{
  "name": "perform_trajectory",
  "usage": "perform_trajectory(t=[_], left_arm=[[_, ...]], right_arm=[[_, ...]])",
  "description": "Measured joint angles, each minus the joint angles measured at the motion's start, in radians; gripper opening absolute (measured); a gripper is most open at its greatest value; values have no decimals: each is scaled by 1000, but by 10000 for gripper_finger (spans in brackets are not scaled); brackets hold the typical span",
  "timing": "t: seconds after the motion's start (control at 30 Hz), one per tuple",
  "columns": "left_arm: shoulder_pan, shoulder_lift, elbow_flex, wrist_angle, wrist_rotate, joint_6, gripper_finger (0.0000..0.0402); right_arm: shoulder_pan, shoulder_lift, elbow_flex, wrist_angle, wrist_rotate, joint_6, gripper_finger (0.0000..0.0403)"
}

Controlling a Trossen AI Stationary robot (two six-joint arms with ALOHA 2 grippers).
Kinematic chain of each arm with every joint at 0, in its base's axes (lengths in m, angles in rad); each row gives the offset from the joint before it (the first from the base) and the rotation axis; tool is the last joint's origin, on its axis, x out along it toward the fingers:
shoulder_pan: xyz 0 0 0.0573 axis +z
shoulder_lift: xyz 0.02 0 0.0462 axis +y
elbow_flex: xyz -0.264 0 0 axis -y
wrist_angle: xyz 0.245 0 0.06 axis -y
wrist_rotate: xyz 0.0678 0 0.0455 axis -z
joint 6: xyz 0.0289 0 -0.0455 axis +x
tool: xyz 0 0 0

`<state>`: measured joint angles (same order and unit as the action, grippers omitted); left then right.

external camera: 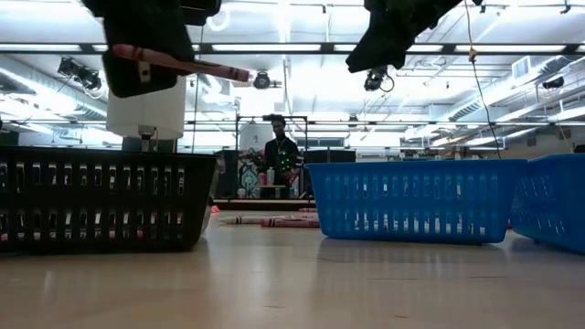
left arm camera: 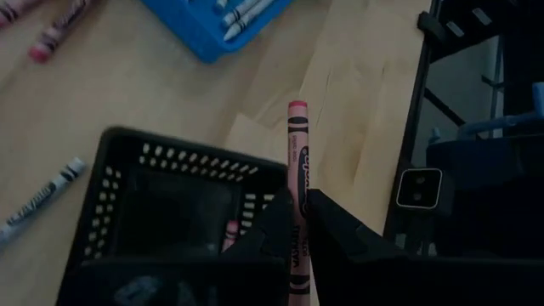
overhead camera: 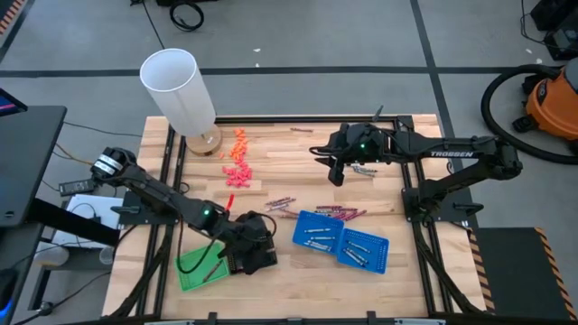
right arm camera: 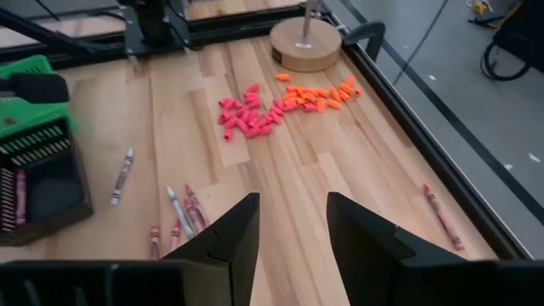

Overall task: Sort crayons
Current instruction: Put the pink crayon into the black bin

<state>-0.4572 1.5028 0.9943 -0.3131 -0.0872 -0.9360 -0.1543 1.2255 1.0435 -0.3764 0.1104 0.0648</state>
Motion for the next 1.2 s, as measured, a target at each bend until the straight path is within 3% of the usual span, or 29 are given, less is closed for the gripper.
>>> perform_trajectory(t=[0.5, 0.7, 0.87, 1.0, 1.2], left_arm=[[-26, 0, 0, -83, -9, -36, 25], [-72, 2, 0, -153, -64, -39, 25], [-106, 3, -32, -155, -171, -41, 25], [-105, 3, -79, -125, -227, -40, 25], [-87, 4, -184, 57, -242, 7, 25]], right_arm=[[51, 0, 0, 5, 0, -15, 146], [69, 0, 0, 5, 0, -8, 146], [69, 0, 0, 10, 1, -20, 146], [59, 0, 0, 16, 1, -21, 146], [59, 0, 0, 18, 3, -15, 146]])
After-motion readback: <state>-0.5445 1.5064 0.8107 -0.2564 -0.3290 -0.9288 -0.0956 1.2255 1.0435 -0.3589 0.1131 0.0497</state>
